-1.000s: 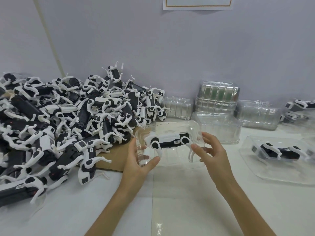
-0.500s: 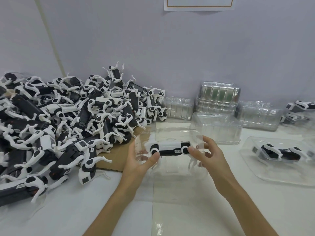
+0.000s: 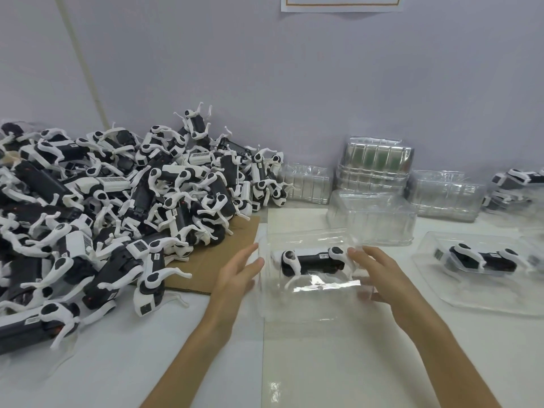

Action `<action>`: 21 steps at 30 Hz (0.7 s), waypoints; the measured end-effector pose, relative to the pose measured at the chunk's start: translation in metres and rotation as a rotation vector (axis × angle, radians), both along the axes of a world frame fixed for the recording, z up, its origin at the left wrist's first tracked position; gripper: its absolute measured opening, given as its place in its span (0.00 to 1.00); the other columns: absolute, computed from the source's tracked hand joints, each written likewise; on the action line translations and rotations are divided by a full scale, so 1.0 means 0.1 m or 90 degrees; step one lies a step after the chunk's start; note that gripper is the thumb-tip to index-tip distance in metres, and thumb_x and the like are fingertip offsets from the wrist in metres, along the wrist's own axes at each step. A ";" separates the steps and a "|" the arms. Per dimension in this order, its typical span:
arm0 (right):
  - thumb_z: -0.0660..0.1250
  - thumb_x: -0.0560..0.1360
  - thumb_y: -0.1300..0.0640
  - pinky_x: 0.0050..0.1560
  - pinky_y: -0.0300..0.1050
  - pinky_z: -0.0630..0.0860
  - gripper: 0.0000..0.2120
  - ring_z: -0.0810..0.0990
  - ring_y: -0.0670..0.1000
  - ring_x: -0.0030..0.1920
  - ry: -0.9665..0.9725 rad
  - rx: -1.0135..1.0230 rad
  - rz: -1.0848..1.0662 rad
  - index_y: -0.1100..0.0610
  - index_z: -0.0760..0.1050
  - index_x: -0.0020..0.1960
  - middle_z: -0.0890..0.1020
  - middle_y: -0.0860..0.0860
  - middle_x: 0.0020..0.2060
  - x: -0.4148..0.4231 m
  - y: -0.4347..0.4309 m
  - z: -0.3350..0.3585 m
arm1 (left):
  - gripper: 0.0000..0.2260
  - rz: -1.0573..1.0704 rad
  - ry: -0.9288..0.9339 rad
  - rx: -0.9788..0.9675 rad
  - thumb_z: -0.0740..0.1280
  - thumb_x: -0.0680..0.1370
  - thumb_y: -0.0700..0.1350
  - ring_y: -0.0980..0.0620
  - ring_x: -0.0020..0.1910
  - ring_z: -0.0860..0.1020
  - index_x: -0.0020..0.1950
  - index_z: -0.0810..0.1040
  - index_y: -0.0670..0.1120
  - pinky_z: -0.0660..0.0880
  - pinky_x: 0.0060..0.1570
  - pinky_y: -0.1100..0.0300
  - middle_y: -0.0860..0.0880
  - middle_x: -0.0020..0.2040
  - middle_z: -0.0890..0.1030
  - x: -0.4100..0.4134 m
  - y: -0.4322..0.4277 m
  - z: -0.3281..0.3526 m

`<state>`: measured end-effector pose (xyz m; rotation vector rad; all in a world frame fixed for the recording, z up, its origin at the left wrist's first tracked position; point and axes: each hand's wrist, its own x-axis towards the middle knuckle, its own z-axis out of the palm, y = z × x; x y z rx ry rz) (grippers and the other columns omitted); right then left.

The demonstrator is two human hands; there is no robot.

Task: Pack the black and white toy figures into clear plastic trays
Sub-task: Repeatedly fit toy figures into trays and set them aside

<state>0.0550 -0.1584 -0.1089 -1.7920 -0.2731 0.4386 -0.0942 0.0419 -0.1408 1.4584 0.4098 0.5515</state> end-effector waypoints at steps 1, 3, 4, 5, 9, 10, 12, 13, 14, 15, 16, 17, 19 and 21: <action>0.67 0.78 0.44 0.45 0.44 0.73 0.18 0.82 0.51 0.48 -0.004 -0.007 -0.004 0.49 0.75 0.65 0.81 0.48 0.54 0.02 -0.01 -0.01 | 0.26 -0.007 0.008 0.007 0.67 0.69 0.56 0.62 0.66 0.74 0.67 0.76 0.57 0.72 0.63 0.60 0.59 0.68 0.76 -0.01 0.00 0.01; 0.66 0.79 0.44 0.51 0.45 0.73 0.21 0.79 0.52 0.59 -0.024 -0.031 -0.012 0.49 0.73 0.69 0.77 0.50 0.64 0.04 -0.01 -0.04 | 0.22 -0.023 0.017 0.016 0.69 0.71 0.53 0.69 0.62 0.74 0.65 0.78 0.57 0.71 0.61 0.63 0.62 0.67 0.76 -0.02 -0.01 0.03; 0.65 0.79 0.44 0.58 0.47 0.72 0.21 0.76 0.52 0.64 -0.075 -0.078 -0.024 0.49 0.72 0.70 0.75 0.50 0.67 0.05 -0.01 -0.06 | 0.20 -0.030 0.022 0.022 0.71 0.73 0.50 0.71 0.61 0.74 0.66 0.78 0.57 0.71 0.61 0.63 0.62 0.67 0.76 -0.02 -0.02 0.04; 0.65 0.79 0.44 0.65 0.49 0.70 0.22 0.73 0.52 0.67 -0.153 -0.137 -0.048 0.49 0.72 0.71 0.73 0.49 0.69 0.04 -0.02 -0.07 | 0.20 -0.033 0.029 0.030 0.71 0.76 0.47 0.71 0.60 0.74 0.67 0.76 0.57 0.72 0.62 0.61 0.62 0.67 0.76 -0.02 -0.03 0.04; 0.69 0.78 0.52 0.65 0.42 0.67 0.19 0.73 0.47 0.67 -0.490 -0.066 -0.107 0.49 0.75 0.68 0.74 0.46 0.67 -0.13 -0.01 0.05 | 0.25 -0.049 0.048 0.065 0.72 0.76 0.48 0.67 0.64 0.73 0.72 0.72 0.56 0.69 0.70 0.55 0.61 0.69 0.75 -0.02 -0.04 0.04; 0.70 0.77 0.54 0.67 0.40 0.66 0.19 0.73 0.45 0.66 -0.560 -0.039 -0.059 0.49 0.76 0.68 0.75 0.45 0.67 -0.20 0.03 0.09 | 0.24 -0.057 0.047 0.070 0.71 0.76 0.49 0.66 0.66 0.73 0.72 0.72 0.56 0.69 0.70 0.55 0.61 0.69 0.75 -0.02 -0.05 0.03; 0.68 0.78 0.48 0.71 0.41 0.62 0.21 0.68 0.41 0.70 -0.653 -0.082 0.110 0.44 0.73 0.70 0.71 0.41 0.71 -0.38 0.18 0.15 | 0.18 -0.064 0.041 0.065 0.67 0.80 0.50 0.64 0.67 0.73 0.70 0.73 0.59 0.70 0.67 0.59 0.63 0.68 0.76 0.00 -0.06 0.01; 0.65 0.78 0.43 0.73 0.42 0.58 0.23 0.63 0.40 0.73 -0.678 -0.149 0.200 0.41 0.69 0.73 0.66 0.39 0.74 -0.46 0.28 0.15 | 0.16 -0.062 0.039 0.050 0.63 0.81 0.52 0.62 0.66 0.74 0.69 0.73 0.61 0.70 0.66 0.60 0.63 0.67 0.76 0.02 -0.07 0.00; 0.61 0.79 0.39 0.74 0.44 0.54 0.25 0.58 0.41 0.76 -0.686 -0.221 0.275 0.39 0.64 0.75 0.61 0.39 0.77 -0.52 0.37 0.13 | 0.14 -0.056 0.037 0.031 0.60 0.82 0.52 0.61 0.65 0.75 0.68 0.73 0.62 0.70 0.66 0.60 0.62 0.67 0.76 0.03 -0.07 -0.02; 0.58 0.79 0.38 0.74 0.46 0.50 0.26 0.53 0.42 0.78 -0.682 -0.292 0.326 0.38 0.60 0.76 0.56 0.40 0.79 -0.55 0.45 0.09 | 0.14 -0.047 0.038 0.016 0.58 0.83 0.52 0.60 0.64 0.76 0.67 0.73 0.63 0.71 0.66 0.59 0.61 0.68 0.75 0.04 -0.07 -0.04; 0.56 0.81 0.39 0.75 0.48 0.49 0.26 0.50 0.44 0.79 -0.671 -0.355 0.356 0.39 0.57 0.77 0.54 0.42 0.80 -0.55 0.51 0.05 | 0.13 -0.040 0.041 0.005 0.56 0.84 0.52 0.59 0.63 0.77 0.66 0.72 0.63 0.71 0.65 0.60 0.60 0.68 0.75 0.05 -0.06 -0.05; 0.54 0.82 0.40 0.75 0.50 0.50 0.25 0.48 0.45 0.79 -0.655 -0.399 0.367 0.39 0.55 0.78 0.54 0.43 0.80 -0.54 0.55 0.03 | 0.12 -0.035 0.043 -0.003 0.56 0.84 0.51 0.59 0.63 0.77 0.65 0.72 0.64 0.72 0.64 0.60 0.59 0.69 0.74 0.06 -0.04 -0.06; 0.52 0.83 0.42 0.74 0.53 0.55 0.25 0.47 0.45 0.80 -0.623 -0.432 0.339 0.40 0.54 0.79 0.57 0.44 0.79 -0.47 0.57 -0.02 | 0.11 -0.024 0.040 -0.015 0.56 0.84 0.51 0.57 0.62 0.78 0.63 0.73 0.64 0.72 0.61 0.61 0.56 0.70 0.73 0.06 -0.02 -0.06; 0.50 0.84 0.42 0.73 0.53 0.59 0.24 0.47 0.45 0.80 -0.619 -0.458 0.288 0.41 0.53 0.79 0.58 0.44 0.79 -0.37 0.53 -0.06 | 0.11 -0.018 0.040 -0.020 0.58 0.84 0.52 0.57 0.61 0.78 0.62 0.73 0.64 0.73 0.58 0.62 0.55 0.71 0.72 0.07 -0.01 -0.06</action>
